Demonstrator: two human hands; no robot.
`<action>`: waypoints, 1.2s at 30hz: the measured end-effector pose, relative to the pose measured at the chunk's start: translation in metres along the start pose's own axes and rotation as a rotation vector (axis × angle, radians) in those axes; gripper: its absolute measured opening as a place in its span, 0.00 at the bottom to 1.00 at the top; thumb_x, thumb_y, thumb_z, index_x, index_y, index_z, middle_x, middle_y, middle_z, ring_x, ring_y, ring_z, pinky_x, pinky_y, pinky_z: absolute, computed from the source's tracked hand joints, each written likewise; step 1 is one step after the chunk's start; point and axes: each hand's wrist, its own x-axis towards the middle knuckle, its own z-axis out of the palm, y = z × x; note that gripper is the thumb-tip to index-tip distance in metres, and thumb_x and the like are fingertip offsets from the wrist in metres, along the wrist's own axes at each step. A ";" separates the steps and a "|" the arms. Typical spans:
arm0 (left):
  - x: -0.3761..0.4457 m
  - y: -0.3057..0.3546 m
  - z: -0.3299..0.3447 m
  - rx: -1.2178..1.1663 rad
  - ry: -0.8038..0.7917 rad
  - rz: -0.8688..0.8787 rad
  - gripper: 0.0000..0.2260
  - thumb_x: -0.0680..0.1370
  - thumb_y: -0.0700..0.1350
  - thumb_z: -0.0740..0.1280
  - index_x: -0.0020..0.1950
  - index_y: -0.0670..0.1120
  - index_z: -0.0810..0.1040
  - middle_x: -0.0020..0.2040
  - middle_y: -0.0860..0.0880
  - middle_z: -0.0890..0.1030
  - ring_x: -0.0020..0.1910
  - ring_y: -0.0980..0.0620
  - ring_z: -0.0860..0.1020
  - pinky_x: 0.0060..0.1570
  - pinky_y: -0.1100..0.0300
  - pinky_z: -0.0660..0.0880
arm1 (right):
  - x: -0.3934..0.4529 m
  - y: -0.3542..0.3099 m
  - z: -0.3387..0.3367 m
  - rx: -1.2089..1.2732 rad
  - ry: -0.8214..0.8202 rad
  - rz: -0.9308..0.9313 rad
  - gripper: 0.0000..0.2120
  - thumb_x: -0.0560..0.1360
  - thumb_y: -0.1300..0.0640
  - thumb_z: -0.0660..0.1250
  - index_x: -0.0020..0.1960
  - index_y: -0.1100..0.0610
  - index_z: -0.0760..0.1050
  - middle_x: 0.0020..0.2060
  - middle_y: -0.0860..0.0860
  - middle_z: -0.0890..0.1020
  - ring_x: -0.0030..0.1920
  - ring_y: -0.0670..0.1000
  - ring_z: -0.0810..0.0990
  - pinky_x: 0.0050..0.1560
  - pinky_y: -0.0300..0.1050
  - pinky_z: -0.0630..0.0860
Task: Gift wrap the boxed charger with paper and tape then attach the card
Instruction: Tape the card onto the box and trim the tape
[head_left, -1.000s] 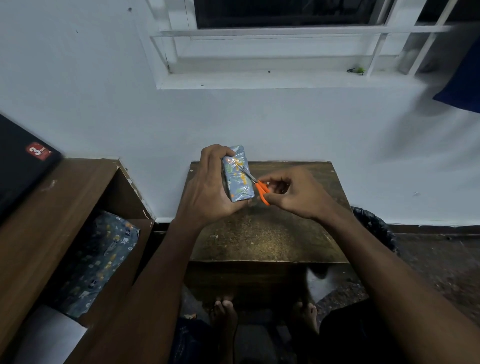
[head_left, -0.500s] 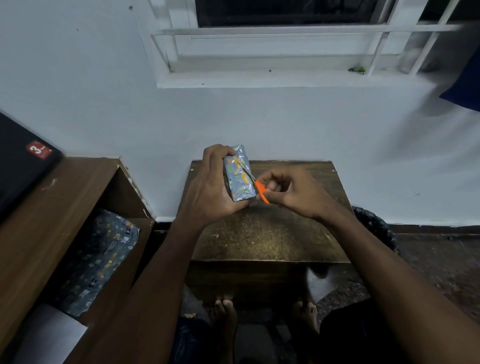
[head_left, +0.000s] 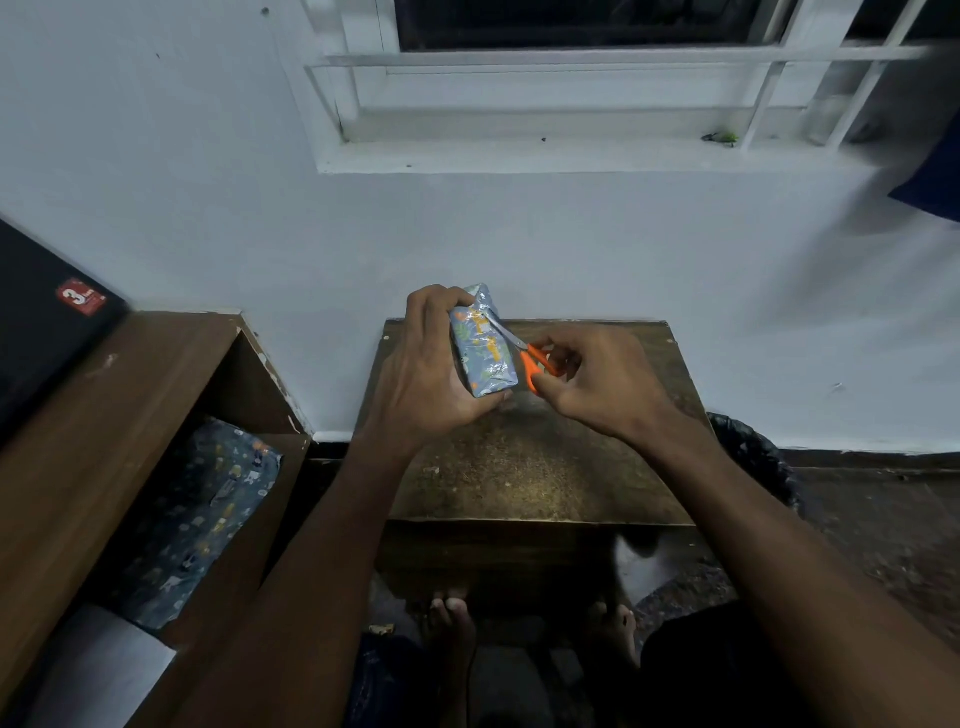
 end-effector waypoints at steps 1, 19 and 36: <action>0.000 0.001 0.000 -0.001 0.001 0.005 0.43 0.65 0.57 0.85 0.72 0.46 0.68 0.67 0.48 0.69 0.61 0.53 0.76 0.44 0.55 0.81 | 0.001 -0.001 0.000 -0.012 0.000 -0.008 0.08 0.71 0.51 0.74 0.50 0.49 0.85 0.36 0.41 0.82 0.36 0.43 0.79 0.38 0.39 0.73; -0.001 0.001 0.003 0.010 0.005 0.023 0.43 0.64 0.56 0.86 0.71 0.45 0.68 0.66 0.47 0.70 0.61 0.51 0.76 0.43 0.56 0.80 | 0.000 -0.006 -0.002 0.013 -0.103 -0.077 0.09 0.71 0.52 0.72 0.49 0.54 0.84 0.35 0.45 0.83 0.34 0.46 0.79 0.37 0.42 0.76; -0.001 0.004 0.006 0.006 0.013 0.034 0.42 0.65 0.57 0.84 0.71 0.42 0.70 0.66 0.45 0.72 0.64 0.48 0.76 0.49 0.53 0.81 | 0.003 -0.007 0.002 -0.115 -0.094 -0.079 0.06 0.73 0.55 0.72 0.49 0.56 0.81 0.39 0.51 0.84 0.40 0.54 0.81 0.41 0.49 0.77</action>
